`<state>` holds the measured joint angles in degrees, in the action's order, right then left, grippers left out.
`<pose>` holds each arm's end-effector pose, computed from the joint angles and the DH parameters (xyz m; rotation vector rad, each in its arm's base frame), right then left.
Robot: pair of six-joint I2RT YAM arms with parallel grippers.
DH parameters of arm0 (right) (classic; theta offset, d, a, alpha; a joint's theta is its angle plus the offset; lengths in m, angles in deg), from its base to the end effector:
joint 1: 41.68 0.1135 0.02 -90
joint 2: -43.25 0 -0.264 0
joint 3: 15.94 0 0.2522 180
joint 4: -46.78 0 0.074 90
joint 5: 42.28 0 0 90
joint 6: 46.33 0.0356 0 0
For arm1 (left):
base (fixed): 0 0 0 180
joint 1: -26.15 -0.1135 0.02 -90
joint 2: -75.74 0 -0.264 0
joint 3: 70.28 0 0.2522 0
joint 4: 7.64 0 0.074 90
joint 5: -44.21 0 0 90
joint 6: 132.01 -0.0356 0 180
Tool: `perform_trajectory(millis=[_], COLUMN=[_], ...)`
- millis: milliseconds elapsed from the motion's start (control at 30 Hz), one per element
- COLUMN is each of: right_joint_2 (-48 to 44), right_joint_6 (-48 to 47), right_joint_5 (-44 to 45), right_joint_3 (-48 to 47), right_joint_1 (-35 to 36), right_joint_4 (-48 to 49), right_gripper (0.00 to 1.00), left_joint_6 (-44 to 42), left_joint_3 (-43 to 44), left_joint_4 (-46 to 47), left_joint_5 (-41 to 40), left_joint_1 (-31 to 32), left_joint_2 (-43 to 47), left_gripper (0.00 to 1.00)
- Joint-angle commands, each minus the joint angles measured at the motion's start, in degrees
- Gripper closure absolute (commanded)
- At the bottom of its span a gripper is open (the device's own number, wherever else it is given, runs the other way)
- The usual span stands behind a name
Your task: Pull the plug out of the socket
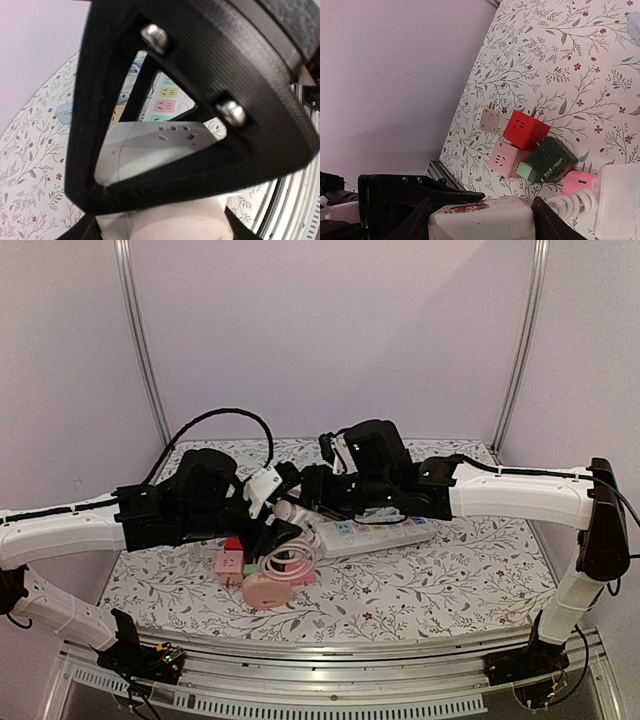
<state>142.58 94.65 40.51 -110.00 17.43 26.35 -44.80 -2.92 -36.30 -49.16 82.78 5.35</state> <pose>0.2079 0.3562 0.3034 -0.2526 2.2759 1.2612 0.1538 -0.2297 0.2913 1.0409 1.8958 -0.4894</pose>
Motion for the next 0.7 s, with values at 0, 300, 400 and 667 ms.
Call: perform_trajectory(millis=[0, 300, 400, 667], right_joint_2=[0.4, -4.6, -6.1, -7.7], right_joint_6=[1.4, -3.0, -5.4, -9.5], right_joint_5=[1.3, 12.8, 16.4, 19.2], right_joint_3=[0.1, 3.1, 2.7, 2.1], right_joint_1=[0.3, 0.3, 0.4, 0.4], right_joint_4=[0.5, -1.0, -3.5, -5.9], right_gripper=[0.57, 0.60, 0.60, 0.60], left_joint_6=[-0.8, 2.2, 5.4, 16.6], left_joint_3=[1.4, 1.4, 0.9, -0.1], left_joint_4=[4.9, 3.6, 3.1, 0.8], left_joint_5=[-1.1, 4.2, 7.1, 9.9], left_joint_1=[1.0, 0.9, 0.9, -1.2], left_joint_2=[1.0, 3.2, 4.8, 5.3], left_gripper=[0.91, 0.00, 0.00, 0.05])
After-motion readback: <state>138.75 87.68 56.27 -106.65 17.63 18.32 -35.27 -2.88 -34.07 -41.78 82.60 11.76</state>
